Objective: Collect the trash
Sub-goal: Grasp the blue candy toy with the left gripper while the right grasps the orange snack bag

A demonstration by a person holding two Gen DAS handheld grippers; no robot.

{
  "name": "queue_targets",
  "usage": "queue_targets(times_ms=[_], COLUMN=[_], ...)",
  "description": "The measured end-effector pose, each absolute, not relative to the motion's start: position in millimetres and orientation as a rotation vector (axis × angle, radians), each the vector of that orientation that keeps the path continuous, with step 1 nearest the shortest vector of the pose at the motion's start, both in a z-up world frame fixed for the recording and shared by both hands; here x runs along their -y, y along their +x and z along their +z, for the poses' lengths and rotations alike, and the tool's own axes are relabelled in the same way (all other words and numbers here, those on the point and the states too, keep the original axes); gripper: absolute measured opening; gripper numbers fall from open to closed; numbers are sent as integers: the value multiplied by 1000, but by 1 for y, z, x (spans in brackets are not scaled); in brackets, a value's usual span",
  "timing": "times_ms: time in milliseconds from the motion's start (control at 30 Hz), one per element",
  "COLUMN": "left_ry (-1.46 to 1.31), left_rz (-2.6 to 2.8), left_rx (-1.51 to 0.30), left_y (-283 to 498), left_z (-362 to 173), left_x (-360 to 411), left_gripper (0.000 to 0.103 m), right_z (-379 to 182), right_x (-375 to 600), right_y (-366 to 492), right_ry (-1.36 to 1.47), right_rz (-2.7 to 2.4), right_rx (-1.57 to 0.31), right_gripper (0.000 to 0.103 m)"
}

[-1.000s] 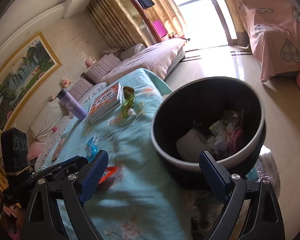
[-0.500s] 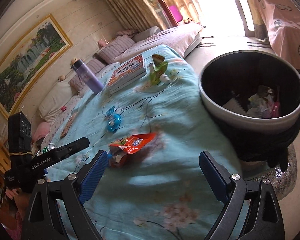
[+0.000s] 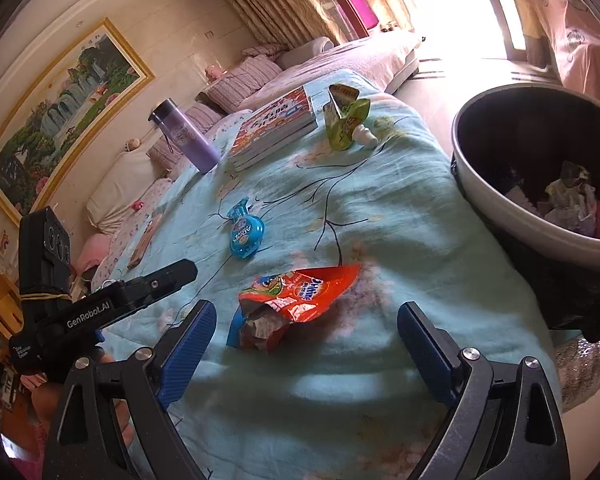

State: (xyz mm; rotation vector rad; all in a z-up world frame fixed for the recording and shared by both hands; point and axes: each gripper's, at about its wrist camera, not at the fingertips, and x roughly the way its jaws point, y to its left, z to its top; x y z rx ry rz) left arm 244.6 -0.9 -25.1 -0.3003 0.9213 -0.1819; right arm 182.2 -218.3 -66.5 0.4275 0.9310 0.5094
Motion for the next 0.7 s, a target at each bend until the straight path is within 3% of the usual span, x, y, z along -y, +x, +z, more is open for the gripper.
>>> queue_targets(times_ms=[33, 300, 467, 500, 533, 700], left_ry=[-301, -299, -248, -230, -217, -160], left_rz=[-176, -129, -114, -116, -116, -160], left_rx=[-922, -977, -967, -963, -957, -939], left_y=[250, 300, 322, 324, 324, 315], left_z=[-27, -52, -59, -61, -62, -65], left_x=[2, 15, 28, 32, 35, 48], left_gripper=[61, 61, 59, 57, 46, 46], right_z=[-67, -84, -80, -80, -80, -83], right_x=[217, 211, 222, 225, 228, 243], right_y=[184, 193, 186, 186, 186, 185], right_ry=[423, 418, 426, 432, 436, 460], right_rz=[509, 541, 543, 536, 532, 505], right_rx=[-931, -999, -967, -965, -965, -964], right_gripper=[89, 10, 4, 4, 4, 4])
